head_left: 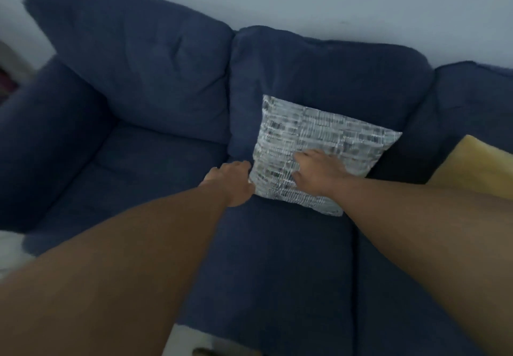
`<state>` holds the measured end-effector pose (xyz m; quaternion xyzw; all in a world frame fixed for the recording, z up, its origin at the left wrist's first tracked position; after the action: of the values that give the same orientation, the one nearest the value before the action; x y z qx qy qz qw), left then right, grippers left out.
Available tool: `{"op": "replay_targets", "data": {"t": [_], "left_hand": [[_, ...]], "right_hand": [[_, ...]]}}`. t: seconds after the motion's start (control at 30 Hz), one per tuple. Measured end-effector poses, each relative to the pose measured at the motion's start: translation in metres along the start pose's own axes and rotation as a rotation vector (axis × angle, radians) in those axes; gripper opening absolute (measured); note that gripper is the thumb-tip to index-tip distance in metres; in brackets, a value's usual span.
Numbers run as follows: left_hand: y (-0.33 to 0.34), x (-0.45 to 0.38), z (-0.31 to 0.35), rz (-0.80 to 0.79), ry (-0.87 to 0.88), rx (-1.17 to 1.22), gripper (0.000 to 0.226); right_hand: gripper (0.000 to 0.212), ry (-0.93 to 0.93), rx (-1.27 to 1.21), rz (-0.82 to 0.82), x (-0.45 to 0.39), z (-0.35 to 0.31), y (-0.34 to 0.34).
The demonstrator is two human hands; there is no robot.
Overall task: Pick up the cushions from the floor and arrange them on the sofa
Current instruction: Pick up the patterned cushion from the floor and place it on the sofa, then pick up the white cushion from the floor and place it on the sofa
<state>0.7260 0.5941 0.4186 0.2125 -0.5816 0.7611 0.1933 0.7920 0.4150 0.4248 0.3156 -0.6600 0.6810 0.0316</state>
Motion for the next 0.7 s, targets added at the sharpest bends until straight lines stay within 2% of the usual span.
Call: {"op": "replay_targets", "data": {"t": [0.37, 0.7], "left_hand": [[0.002, 0.118, -0.188, 0.104, -0.297, 0.133, 0.056], [0.095, 0.248, -0.343, 0.117, -0.566, 0.336, 0.053]], "right_hand": [[0.058, -0.246, 0.028, -0.009, -0.011, -0.222, 0.002], [0.061, -0.468, 0.139, -0.117, 0.017, -0.414, 0.047]]}}
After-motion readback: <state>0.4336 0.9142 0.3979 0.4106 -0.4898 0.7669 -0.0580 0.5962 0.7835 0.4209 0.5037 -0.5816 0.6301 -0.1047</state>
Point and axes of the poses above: each hand's wrist, its own x-axis away from the middle knuckle, its own y-axis out of the palm, z = x × y, the point moved 9 cm from there along -x, towards the middle knuckle, and after that the axes turned 2 degrees about -x, right-handed, at the moved point
